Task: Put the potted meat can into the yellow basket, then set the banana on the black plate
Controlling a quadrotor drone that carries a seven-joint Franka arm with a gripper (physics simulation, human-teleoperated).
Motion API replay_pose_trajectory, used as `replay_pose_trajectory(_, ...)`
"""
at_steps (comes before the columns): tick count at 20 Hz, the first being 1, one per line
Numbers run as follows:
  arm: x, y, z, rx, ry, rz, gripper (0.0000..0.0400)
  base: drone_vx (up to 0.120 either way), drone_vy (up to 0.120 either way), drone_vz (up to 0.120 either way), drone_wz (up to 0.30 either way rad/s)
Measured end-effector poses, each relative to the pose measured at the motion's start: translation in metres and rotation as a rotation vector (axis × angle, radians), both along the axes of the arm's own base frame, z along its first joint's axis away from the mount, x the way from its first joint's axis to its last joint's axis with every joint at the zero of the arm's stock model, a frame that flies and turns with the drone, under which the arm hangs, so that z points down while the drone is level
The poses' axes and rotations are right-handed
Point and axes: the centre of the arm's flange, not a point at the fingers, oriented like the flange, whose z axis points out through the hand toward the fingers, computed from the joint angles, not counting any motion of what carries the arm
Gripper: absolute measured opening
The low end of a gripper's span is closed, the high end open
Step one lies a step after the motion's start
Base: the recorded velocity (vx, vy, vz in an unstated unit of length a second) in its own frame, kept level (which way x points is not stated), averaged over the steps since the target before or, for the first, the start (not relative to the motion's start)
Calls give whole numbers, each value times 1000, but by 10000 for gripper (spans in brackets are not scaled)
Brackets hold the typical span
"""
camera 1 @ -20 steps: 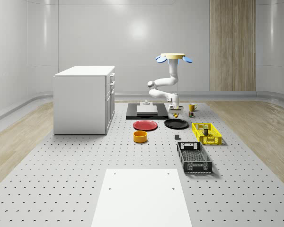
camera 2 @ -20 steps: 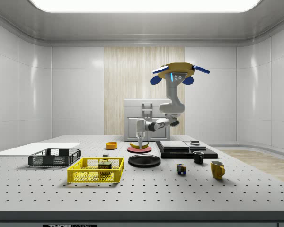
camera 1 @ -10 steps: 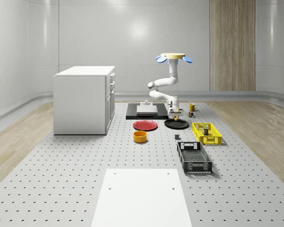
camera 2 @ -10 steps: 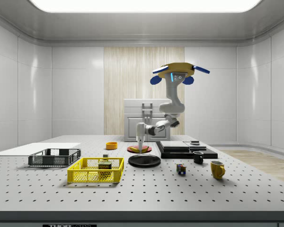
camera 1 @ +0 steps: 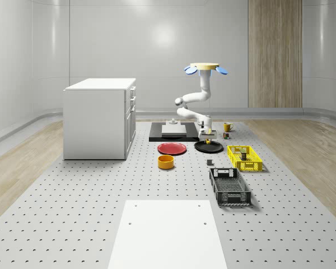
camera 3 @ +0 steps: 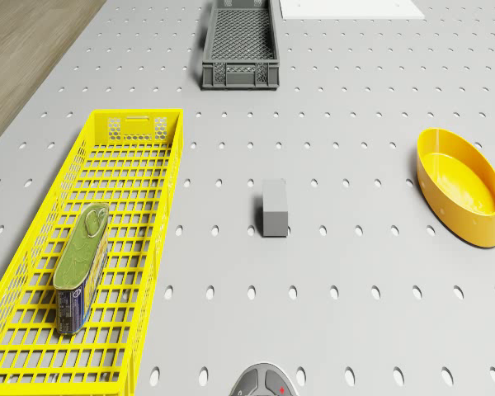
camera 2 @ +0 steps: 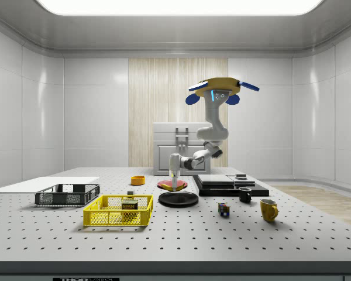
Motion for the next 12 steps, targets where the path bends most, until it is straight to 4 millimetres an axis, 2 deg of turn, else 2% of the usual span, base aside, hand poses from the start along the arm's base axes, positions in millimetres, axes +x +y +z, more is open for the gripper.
replay_pose_trajectory(12,-26,0,2,0,0,3,197,0,0,0,0)
